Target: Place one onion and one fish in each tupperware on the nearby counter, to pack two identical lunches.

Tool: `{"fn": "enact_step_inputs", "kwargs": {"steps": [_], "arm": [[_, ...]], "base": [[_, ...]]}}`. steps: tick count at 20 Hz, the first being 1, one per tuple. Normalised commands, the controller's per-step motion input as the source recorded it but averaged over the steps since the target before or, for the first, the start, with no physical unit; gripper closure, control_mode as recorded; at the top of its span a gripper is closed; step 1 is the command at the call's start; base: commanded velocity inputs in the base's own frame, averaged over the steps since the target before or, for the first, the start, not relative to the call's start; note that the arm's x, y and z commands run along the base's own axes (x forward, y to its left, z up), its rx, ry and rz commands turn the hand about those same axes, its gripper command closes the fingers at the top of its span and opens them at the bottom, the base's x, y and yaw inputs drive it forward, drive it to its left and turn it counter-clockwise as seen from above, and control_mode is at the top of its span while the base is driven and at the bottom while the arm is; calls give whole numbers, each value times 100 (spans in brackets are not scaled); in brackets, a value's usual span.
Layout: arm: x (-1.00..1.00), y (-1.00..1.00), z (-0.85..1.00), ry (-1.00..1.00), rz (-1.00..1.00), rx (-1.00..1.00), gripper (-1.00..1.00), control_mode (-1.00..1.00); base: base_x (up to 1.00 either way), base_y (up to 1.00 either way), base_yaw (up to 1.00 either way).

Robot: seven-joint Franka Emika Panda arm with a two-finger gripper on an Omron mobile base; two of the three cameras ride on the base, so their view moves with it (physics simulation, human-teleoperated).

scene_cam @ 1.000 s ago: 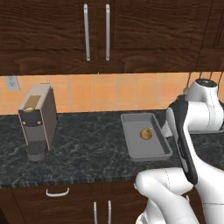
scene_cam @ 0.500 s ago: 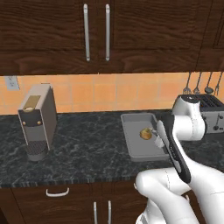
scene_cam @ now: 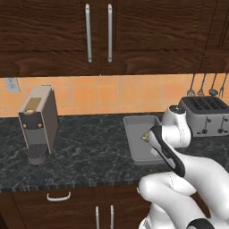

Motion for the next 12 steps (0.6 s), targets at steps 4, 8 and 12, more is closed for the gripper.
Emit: {"fn": "enact_step_inputs", "kwargs": {"steps": [4, 8, 12], "arm": [[61, 0, -50, 0, 11, 0, 100, -100], [63, 0, -44, 3, 6, 0, 100, -100], [88, 0, -47, 11, 2, 0, -100, -100]], "base": [[0, 0, 0], [0, 0, 0], [0, 0, 0]]}}
